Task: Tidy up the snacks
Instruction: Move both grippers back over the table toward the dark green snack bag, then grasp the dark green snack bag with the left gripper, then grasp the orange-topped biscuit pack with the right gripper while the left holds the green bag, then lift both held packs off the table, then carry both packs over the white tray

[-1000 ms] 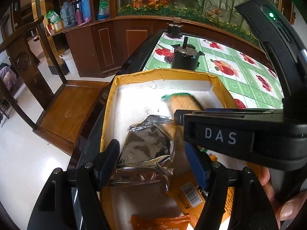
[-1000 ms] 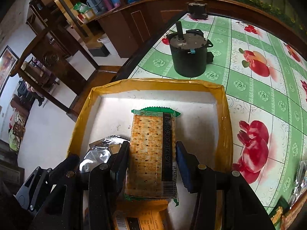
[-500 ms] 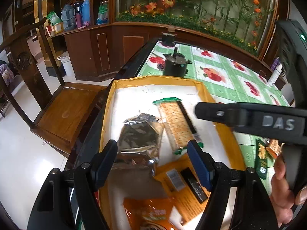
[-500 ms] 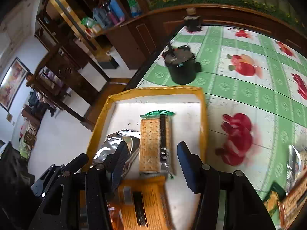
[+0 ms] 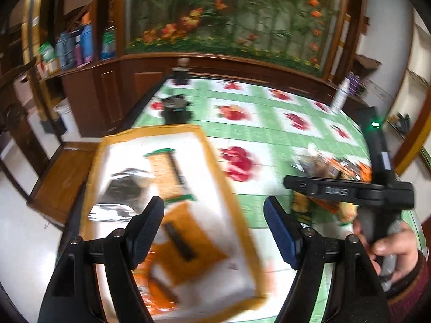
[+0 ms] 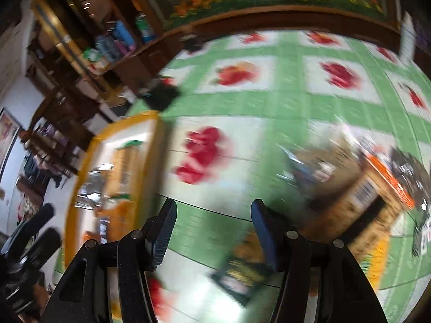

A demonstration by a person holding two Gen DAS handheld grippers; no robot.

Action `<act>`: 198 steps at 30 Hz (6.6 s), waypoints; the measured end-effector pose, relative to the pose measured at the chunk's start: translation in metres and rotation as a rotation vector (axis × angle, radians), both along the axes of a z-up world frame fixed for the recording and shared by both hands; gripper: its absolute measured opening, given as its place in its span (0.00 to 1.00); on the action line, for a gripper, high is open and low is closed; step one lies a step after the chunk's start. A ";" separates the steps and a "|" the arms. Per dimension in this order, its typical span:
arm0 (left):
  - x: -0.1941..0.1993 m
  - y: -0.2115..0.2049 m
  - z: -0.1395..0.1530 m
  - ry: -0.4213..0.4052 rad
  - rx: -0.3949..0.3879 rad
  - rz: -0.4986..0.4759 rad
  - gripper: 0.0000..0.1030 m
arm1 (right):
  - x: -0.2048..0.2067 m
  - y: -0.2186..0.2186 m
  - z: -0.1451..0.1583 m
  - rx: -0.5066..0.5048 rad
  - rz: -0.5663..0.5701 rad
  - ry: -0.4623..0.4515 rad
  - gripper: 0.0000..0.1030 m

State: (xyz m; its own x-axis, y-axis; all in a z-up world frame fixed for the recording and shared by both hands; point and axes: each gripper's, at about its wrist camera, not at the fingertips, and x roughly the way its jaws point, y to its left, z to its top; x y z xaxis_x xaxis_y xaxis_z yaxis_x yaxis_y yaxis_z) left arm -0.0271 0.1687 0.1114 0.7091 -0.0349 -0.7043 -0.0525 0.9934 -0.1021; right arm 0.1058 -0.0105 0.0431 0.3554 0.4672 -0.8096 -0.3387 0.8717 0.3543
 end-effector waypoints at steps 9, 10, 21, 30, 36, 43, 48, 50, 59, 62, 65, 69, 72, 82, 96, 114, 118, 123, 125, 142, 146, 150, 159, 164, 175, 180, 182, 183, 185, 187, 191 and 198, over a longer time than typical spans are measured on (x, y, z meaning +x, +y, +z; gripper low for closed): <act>0.025 -0.087 -0.030 0.082 0.081 -0.155 0.78 | -0.021 -0.071 0.000 0.068 -0.045 -0.021 0.60; 0.029 -0.093 -0.035 0.095 0.093 -0.161 0.78 | -0.021 -0.080 0.002 0.108 -0.043 -0.028 0.60; 0.076 -0.136 -0.086 0.212 0.178 -0.141 0.78 | -0.011 -0.139 0.013 0.170 -0.182 -0.079 0.60; 0.085 -0.130 -0.098 0.157 0.106 -0.095 0.52 | -0.011 -0.124 0.005 -0.071 -0.198 -0.133 0.64; 0.085 -0.122 -0.098 0.114 0.083 -0.090 0.43 | -0.017 -0.087 -0.011 -0.246 -0.143 -0.180 0.74; 0.081 -0.113 -0.097 0.110 0.065 -0.083 0.42 | -0.023 -0.080 -0.013 -0.353 -0.160 -0.243 0.62; 0.077 -0.109 -0.091 0.088 0.032 -0.090 0.42 | -0.020 -0.109 -0.001 -0.215 -0.228 -0.213 0.58; 0.076 -0.109 -0.087 0.072 0.017 -0.099 0.42 | -0.022 -0.114 0.004 -0.179 -0.243 -0.215 0.57; 0.076 -0.109 -0.087 0.076 -0.008 -0.102 0.42 | -0.036 -0.098 0.015 -0.144 -0.185 -0.253 0.55; 0.076 -0.108 -0.087 0.076 -0.010 -0.097 0.42 | -0.037 -0.090 0.011 -0.123 -0.141 -0.231 0.52; 0.076 -0.108 -0.087 0.076 -0.010 -0.096 0.42 | -0.038 -0.084 0.009 -0.120 -0.111 -0.228 0.42; 0.077 -0.109 -0.088 0.082 -0.001 -0.098 0.42 | -0.039 -0.078 0.007 -0.149 -0.098 -0.232 0.42; 0.077 -0.108 -0.089 0.087 -0.005 -0.095 0.42 | -0.038 -0.077 0.005 -0.139 -0.084 -0.208 0.43; 0.077 -0.110 -0.092 0.092 0.076 -0.048 0.42 | -0.044 -0.063 0.001 -0.166 -0.030 -0.212 0.70; 0.077 -0.114 -0.097 0.105 0.166 -0.035 0.42 | -0.027 -0.067 -0.027 -0.088 -0.036 -0.059 0.72; 0.079 -0.112 -0.098 0.107 0.143 -0.043 0.42 | -0.034 -0.066 -0.031 -0.358 -0.079 -0.109 0.76; 0.077 -0.114 -0.096 0.102 0.127 -0.055 0.42 | -0.035 -0.069 -0.028 -0.326 -0.084 -0.134 0.67; 0.074 -0.117 -0.091 0.079 0.105 -0.073 0.42 | -0.034 -0.079 -0.016 -0.266 -0.133 -0.163 0.61; 0.075 -0.115 -0.091 0.083 0.081 -0.076 0.42 | -0.033 -0.083 -0.014 -0.242 -0.149 -0.159 0.61; 0.072 -0.111 -0.080 0.028 -0.006 -0.091 0.42 | -0.039 -0.085 0.001 -0.153 -0.144 -0.196 0.59; 0.069 -0.111 -0.077 0.012 -0.014 -0.093 0.42 | -0.041 -0.086 0.006 -0.122 -0.139 -0.213 0.59; 0.068 -0.112 -0.076 0.000 -0.010 -0.093 0.42 | -0.042 -0.085 0.009 -0.113 -0.139 -0.225 0.59; 0.069 -0.109 -0.075 -0.008 -0.041 -0.097 0.42 | -0.041 -0.089 0.011 -0.105 -0.151 -0.233 0.58; 0.063 -0.108 -0.068 -0.015 -0.067 -0.091 0.42 | -0.042 -0.089 0.011 -0.102 -0.153 -0.232 0.58; 0.032 -0.092 -0.032 -0.062 -0.107 -0.066 0.43 | -0.043 -0.086 0.010 -0.092 -0.140 -0.233 0.58; 0.015 -0.070 -0.021 -0.085 -0.130 -0.026 0.43 | -0.043 -0.082 0.006 -0.077 -0.134 -0.218 0.58; 0.009 -0.060 -0.018 -0.093 -0.138 -0.007 0.43 | -0.045 -0.080 0.005 -0.061 -0.135 -0.206 0.58; 0.006 -0.055 -0.017 -0.096 -0.143 0.004 0.43 | -0.045 -0.079 0.006 -0.051 -0.134 -0.200 0.58; 0.000 -0.044 -0.015 -0.104 -0.150 0.024 0.43 | -0.050 -0.074 0.008 -0.029 -0.126 -0.193 0.58; -0.006 -0.031 -0.014 -0.110 -0.157 0.048 0.43 | -0.055 -0.067 0.011 -0.020 -0.114 -0.196 0.58; -0.016 -0.001 -0.015 -0.114 -0.175 0.099 0.43 | -0.069 -0.047 0.020 0.024 -0.071 -0.202 0.57; -0.035 0.049 -0.025 -0.117 -0.201 0.194 0.43 | -0.085 0.005 0.040 0.059 0.026 -0.230 0.57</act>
